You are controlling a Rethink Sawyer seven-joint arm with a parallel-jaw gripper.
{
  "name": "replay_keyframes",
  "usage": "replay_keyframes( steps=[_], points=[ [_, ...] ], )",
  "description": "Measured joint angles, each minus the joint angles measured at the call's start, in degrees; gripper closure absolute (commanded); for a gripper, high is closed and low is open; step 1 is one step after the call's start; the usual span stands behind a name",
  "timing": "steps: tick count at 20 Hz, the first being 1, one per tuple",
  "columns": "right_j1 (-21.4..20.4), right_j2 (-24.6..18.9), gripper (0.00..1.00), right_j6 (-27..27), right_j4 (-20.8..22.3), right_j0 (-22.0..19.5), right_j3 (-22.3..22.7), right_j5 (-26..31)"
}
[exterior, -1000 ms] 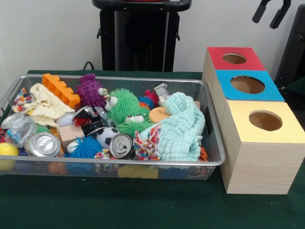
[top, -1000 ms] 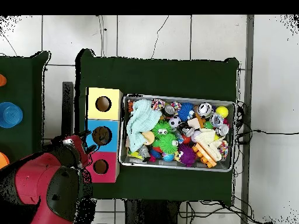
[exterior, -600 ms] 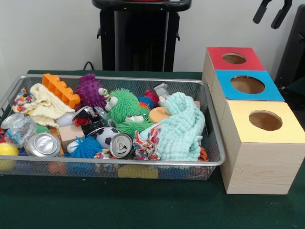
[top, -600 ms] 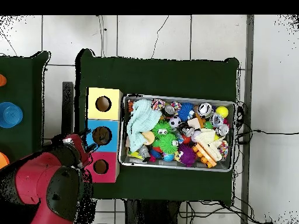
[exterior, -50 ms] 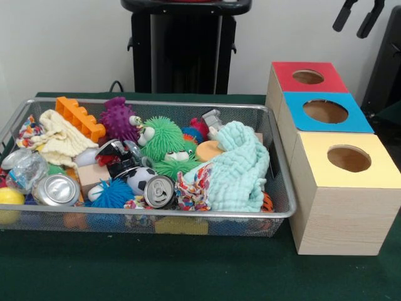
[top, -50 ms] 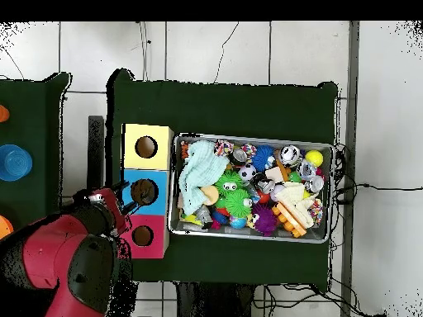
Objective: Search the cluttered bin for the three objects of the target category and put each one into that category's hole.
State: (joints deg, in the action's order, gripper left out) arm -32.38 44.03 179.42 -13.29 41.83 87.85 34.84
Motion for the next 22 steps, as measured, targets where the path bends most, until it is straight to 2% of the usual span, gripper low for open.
replay_keyframes(
  steps=[12,17,22],
  points=[
    [0.00,0.00,0.00,0.00,0.00,-0.14,0.00,-0.11],
    [-0.84,0.02,0.00,0.00,1.66,0.31,0.48,-0.14],
    [-7.10,1.35,0.00,-0.01,7.36,5.55,5.24,0.42]
  ],
)
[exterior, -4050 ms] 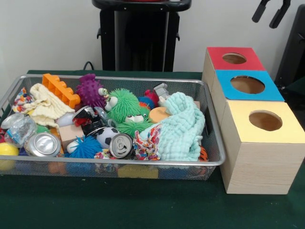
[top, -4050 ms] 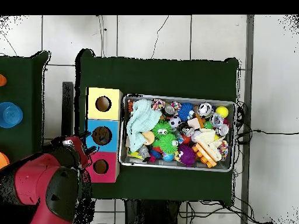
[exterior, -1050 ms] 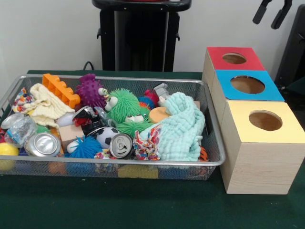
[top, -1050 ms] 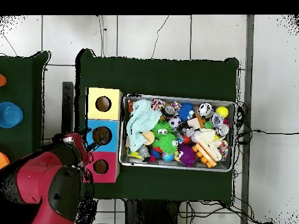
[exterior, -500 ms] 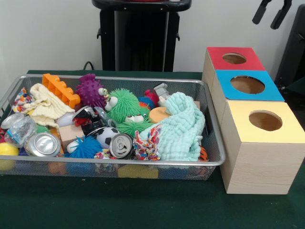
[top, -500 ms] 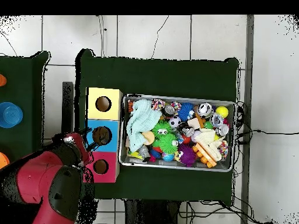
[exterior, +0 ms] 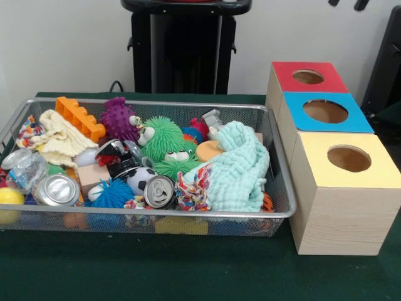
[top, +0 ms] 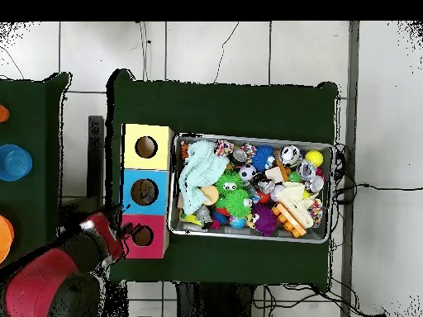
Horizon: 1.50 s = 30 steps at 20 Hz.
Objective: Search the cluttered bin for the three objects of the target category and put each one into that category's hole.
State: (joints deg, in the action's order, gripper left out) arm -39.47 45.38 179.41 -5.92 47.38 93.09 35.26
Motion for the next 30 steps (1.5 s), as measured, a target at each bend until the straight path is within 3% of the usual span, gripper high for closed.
replay_keyframes(
  steps=[4,6,8,10,12,17,25,30],
  points=[
    [-6.49,1.94,0.00,-0.35,5.18,5.50,3.61,1.72],
    [-13.28,3.67,0.00,-1.57,10.97,11.13,6.53,2.55],
    [-16.98,4.19,0.00,-2.29,13.42,13.65,8.03,2.59],
    [-24.01,4.45,0.00,-3.70,16.52,16.76,11.10,2.59],
    [-29.11,4.45,0.00,-4.60,17.52,17.48,13.79,2.59],
    [-37.32,2.58,0.00,-6.24,17.79,16.23,18.16,0.86],
    [-39.83,-3.21,0.00,-6.69,17.86,10.20,19.48,-1.10],
    [-40.52,-5.44,0.00,-6.69,18.38,8.50,19.52,-1.15]
  ],
)
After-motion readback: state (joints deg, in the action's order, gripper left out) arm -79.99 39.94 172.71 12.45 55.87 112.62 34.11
